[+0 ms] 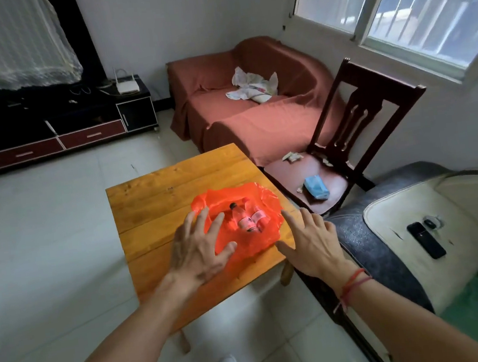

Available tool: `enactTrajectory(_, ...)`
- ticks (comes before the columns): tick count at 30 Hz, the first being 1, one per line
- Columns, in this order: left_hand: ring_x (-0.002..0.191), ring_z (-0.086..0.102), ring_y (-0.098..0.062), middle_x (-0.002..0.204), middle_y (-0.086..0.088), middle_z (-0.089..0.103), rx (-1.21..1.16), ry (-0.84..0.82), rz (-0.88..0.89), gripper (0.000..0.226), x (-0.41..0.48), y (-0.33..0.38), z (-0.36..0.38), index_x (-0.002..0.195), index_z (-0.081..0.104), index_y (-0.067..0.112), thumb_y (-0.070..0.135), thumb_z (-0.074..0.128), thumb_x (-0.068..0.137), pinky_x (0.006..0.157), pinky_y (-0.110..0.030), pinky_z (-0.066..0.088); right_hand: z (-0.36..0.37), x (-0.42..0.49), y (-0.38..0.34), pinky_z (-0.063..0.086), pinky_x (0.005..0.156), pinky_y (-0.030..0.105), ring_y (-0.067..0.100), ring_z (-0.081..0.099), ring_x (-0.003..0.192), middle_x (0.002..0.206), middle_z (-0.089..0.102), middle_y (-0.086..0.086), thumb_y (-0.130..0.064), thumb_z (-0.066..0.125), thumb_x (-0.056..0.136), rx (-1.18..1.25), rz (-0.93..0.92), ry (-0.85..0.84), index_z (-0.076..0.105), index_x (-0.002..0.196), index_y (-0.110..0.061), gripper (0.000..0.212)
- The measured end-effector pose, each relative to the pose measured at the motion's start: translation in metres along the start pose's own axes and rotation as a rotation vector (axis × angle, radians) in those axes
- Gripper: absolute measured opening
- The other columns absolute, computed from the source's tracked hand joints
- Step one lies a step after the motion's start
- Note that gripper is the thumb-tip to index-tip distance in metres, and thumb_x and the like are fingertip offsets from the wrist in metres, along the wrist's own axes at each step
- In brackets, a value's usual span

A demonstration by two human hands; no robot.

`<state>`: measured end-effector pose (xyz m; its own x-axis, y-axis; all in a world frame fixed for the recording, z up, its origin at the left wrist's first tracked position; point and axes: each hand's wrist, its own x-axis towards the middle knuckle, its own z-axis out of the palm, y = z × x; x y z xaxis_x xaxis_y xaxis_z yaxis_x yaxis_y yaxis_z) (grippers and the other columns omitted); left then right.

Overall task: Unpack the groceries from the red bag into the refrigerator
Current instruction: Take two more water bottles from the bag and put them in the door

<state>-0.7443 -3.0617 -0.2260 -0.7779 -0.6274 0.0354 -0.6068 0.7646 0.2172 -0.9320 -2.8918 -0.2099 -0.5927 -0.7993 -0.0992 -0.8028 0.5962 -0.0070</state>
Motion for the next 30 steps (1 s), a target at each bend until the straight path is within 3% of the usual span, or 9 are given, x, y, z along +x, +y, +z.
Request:
enactTrajectory(8,0.146,0.022,-0.032,0.16,-0.005,0.028,-0.066,-0.071,-0.009,0.085,0.091,-0.04,0.008,0.151,0.035,0.031,0.073,0.024,0.077,0.112,-0.05,0.032,0.001,0.095,-0.013,0.036,0.11,0.051,0.037,0.037,0.14,0.157,0.032,0.016,-0.068,0.038,0.095,-0.021,0.036,-0.073,0.012,0.16,-0.031,0.079)
enactTrajectory(17,0.148,0.017,-0.031,0.162,-0.004,0.022,-0.101,-0.155,-0.022,0.09,0.132,-0.047,0.037,0.153,0.029,0.032,0.074,0.019,0.074,0.113,-0.051,0.03,0.016,0.141,-0.014,0.038,0.109,0.052,0.037,0.037,0.14,0.159,0.029,0.017,-0.065,0.039,0.096,0.013,0.036,-0.16,0.013,0.161,-0.028,0.079)
enactTrajectory(25,0.145,0.024,-0.03,0.161,-0.003,0.023,-0.155,-0.256,-0.076,0.073,0.154,-0.034,0.055,0.151,0.031,0.028,0.064,0.038,0.088,0.11,-0.049,0.037,0.028,0.173,-0.016,0.045,0.106,0.052,0.039,0.038,0.138,0.159,0.028,0.019,-0.052,0.048,0.098,0.132,-0.036,-0.284,0.011,0.161,-0.024,0.078)
enactTrajectory(30,0.138,0.036,-0.028,0.157,-0.003,0.029,-0.214,-0.326,-0.082,0.063,0.18,-0.018,0.08,0.151,0.031,0.024,0.05,0.047,0.096,0.105,-0.041,0.04,0.05,0.198,-0.021,0.052,0.094,0.043,0.033,0.051,0.12,0.141,0.045,0.014,-0.036,0.056,0.095,0.214,-0.083,-0.373,0.015,0.16,-0.023,0.078)
